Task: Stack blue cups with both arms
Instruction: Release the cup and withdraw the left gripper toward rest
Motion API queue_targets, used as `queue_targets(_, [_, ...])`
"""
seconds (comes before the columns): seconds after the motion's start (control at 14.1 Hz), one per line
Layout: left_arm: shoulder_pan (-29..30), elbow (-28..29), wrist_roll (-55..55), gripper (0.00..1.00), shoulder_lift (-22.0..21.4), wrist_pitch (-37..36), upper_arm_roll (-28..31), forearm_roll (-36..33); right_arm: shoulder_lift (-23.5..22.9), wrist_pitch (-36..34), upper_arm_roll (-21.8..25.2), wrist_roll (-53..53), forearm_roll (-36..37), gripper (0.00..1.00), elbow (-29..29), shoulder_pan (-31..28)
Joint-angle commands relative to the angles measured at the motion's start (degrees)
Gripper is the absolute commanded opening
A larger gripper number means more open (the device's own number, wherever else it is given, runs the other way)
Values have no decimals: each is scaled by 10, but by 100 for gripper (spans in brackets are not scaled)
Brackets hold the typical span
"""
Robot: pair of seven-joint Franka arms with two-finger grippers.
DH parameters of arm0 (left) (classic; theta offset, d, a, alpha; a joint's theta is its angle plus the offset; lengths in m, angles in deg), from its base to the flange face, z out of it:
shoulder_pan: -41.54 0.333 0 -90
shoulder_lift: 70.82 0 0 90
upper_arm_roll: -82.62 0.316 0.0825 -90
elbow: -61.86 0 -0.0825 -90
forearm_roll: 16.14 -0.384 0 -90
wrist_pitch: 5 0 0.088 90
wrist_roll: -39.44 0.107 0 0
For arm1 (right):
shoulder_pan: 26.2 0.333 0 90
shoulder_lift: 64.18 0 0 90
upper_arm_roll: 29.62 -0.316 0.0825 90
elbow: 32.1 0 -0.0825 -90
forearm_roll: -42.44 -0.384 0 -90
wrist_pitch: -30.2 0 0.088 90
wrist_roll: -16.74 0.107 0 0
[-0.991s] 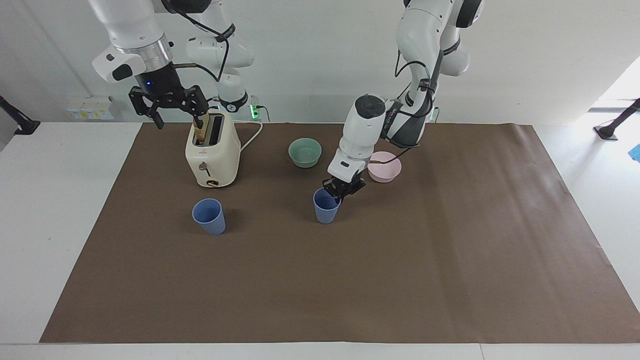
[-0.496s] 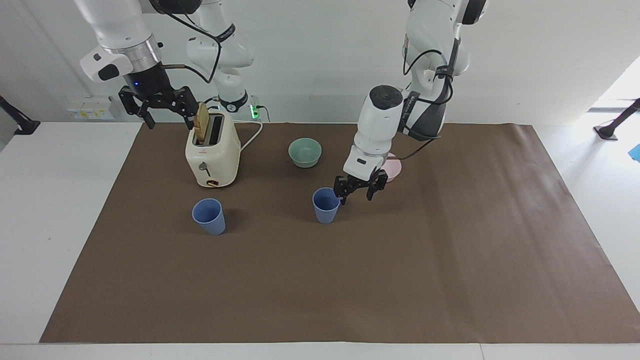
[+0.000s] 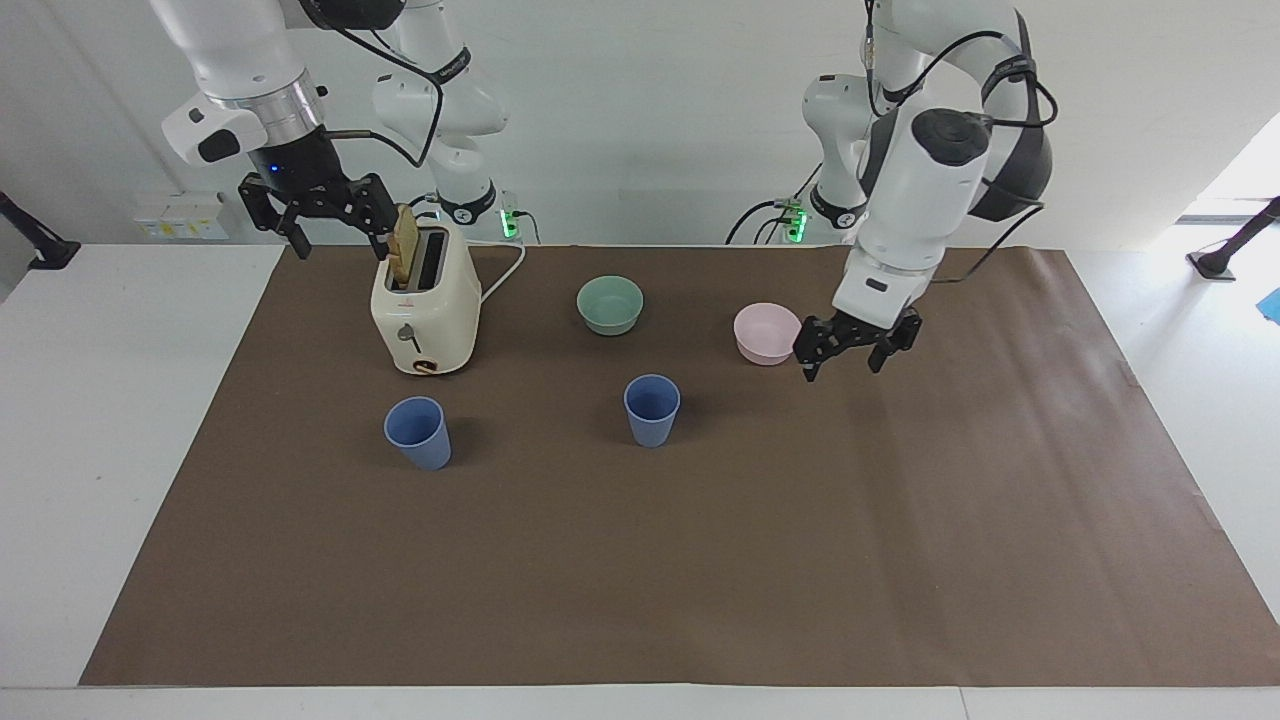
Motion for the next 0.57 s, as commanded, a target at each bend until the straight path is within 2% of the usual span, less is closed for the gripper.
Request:
queue_targets(0.0, [48, 52, 83, 100, -49, -11, -7, -2, 7, 50, -3, 5, -12, 100, 59, -20])
queue_targets(0.14, [81, 53, 137, 100, -57, -39, -7, -1, -9, 84, -3, 3, -12, 100, 91, -28])
queue_targets(0.5, [142, 52, 282, 100, -70, -81, -5, -2, -102, 146, -2, 6, 2, 100, 97, -30])
